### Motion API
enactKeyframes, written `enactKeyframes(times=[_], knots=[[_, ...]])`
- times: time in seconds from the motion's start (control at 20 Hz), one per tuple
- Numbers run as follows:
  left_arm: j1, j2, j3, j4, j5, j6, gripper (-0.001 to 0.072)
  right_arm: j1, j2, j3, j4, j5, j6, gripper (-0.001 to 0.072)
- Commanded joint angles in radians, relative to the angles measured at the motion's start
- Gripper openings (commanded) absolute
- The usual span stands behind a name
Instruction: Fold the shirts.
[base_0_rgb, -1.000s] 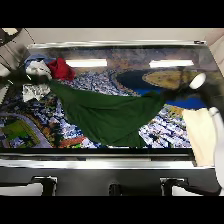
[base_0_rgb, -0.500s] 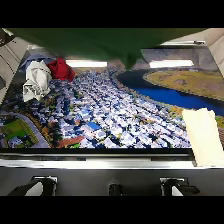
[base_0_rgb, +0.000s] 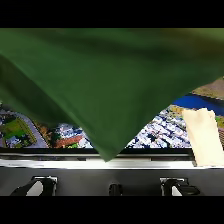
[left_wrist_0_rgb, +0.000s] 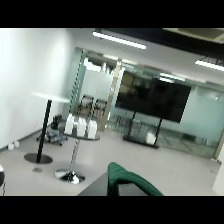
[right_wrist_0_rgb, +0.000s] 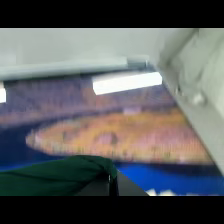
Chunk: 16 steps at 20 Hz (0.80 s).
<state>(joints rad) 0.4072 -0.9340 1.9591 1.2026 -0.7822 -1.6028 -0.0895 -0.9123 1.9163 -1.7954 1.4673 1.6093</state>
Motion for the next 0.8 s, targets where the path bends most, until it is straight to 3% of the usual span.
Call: enactKeyframes(times=[0.0, 0.15, 0.35, 0.6, 0.75], knots=[[-0.004, -0.044, -0.052, 0.002, -0.082, 0.036, 0.0035, 0.001, -0.016, -0.101, 0.035, 0.276, 0.011, 0.0044], [-0.075, -0.101, -0.212, -0.002, -0.080, 0.091, 0.0034, 0.001, -0.011, -0.399, 0.073, 0.260, 0.026, 0.0044], [-0.212, -0.250, -0.388, -0.002, 0.036, 0.177, 0.0035, 0.000, -0.069, -0.763, 0.100, -0.146, 0.080, 0.0045], [-0.274, -0.543, -0.385, -0.002, 0.147, 0.189, 0.0036, 0.000, -0.400, -0.795, 0.111, -0.566, 0.309, 0.0045], [-0.282, -0.670, -0.386, -0.003, 0.109, 0.189, 0.0036, 0.001, -0.541, -0.795, 0.153, -0.751, 0.430, 0.0045]])
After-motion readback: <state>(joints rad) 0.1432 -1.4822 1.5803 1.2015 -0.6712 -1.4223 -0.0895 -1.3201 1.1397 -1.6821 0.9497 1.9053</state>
